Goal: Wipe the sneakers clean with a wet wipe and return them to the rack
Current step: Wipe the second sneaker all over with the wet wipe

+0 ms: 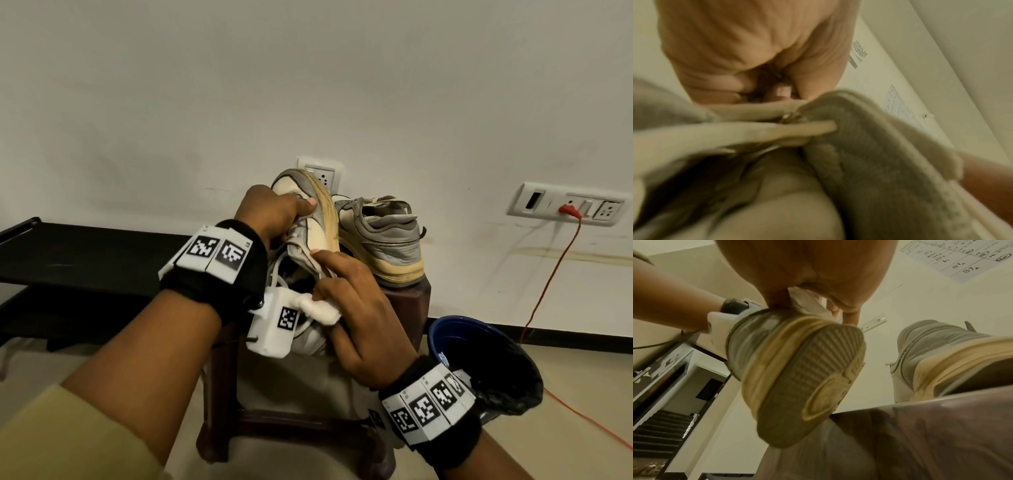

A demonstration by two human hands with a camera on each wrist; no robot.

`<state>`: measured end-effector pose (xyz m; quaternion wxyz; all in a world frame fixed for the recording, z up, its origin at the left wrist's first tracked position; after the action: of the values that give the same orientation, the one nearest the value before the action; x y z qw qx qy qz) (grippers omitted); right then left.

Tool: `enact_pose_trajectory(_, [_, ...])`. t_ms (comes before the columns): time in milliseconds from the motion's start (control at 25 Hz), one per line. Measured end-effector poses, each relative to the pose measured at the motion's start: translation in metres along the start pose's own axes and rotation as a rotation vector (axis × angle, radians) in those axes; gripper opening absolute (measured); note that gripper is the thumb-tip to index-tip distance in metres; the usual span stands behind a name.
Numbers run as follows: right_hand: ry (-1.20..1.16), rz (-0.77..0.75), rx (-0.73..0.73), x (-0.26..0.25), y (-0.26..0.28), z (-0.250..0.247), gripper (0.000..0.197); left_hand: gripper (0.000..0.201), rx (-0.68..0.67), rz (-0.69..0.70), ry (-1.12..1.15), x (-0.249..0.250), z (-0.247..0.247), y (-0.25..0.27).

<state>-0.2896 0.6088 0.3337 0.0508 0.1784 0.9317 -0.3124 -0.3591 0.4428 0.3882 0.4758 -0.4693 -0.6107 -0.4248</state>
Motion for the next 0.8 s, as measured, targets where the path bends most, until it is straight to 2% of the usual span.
enact_pose_trajectory(120, [0.04, 0.139, 0.062, 0.003, -0.006, 0.004, 0.025, 0.029, -0.115, -0.014, -0.145, 0.013, 0.005, -0.003])
enact_pose_trajectory(200, [0.04, 0.253, 0.097, 0.004, -0.01, 0.003, 0.03, 0.035, -0.141, 0.068, -0.25, 0.028, 0.003, 0.001])
enact_pose_trajectory(320, [-0.029, 0.316, 0.159, 0.009, -0.018, -0.003, 0.028, 0.029, 0.037, 0.218, -0.405, 0.044, -0.02, 0.024])
enact_pose_trajectory(400, [-0.136, 0.319, 0.222, 0.016, -0.022, -0.01, 0.02, 0.04, 0.073, 0.17, -0.439, 0.029, -0.032, 0.048])
enact_pose_trajectory(480, [-0.23, 0.346, 0.292, 0.025, -0.028, -0.017, 0.015, 0.046, -0.032, 0.013, -0.395, -0.007, -0.029, 0.07])
enact_pose_trajectory(560, [-0.3, 0.388, 0.357, 0.036, -0.035, -0.021, 0.013, 0.04, -0.15, -0.088, -0.243, -0.034, -0.011, 0.084])
enact_pose_trajectory(680, [-0.386, 0.479, 0.44, 0.057, -0.046, -0.013, 0.011, 0.024, -0.07, 0.0, 0.008, -0.033, 0.002, 0.079])
enact_pose_trajectory(720, [-0.39, 0.525, 0.441, 0.063, -0.05, -0.005, 0.012, 0.02, -0.029, 0.035, 0.028, -0.029, 0.0, 0.073])
enact_pose_trajectory(800, [-0.3, 0.617, 0.404, 0.071, -0.061, 0.006, 0.016, 0.018, 0.016, 0.074, -0.08, -0.021, -0.004, 0.058])
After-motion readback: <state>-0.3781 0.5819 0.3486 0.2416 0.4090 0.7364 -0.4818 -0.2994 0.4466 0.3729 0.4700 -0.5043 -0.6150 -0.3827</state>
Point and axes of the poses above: each hand's wrist, its own y-axis away from the middle knuckle, its own z-axis out of the palm, x = y × z, the point moved 5 cm from there along -y, towards the middle knuckle, and after that the axes turned 15 degrees about -x, right-handed, at the moved point
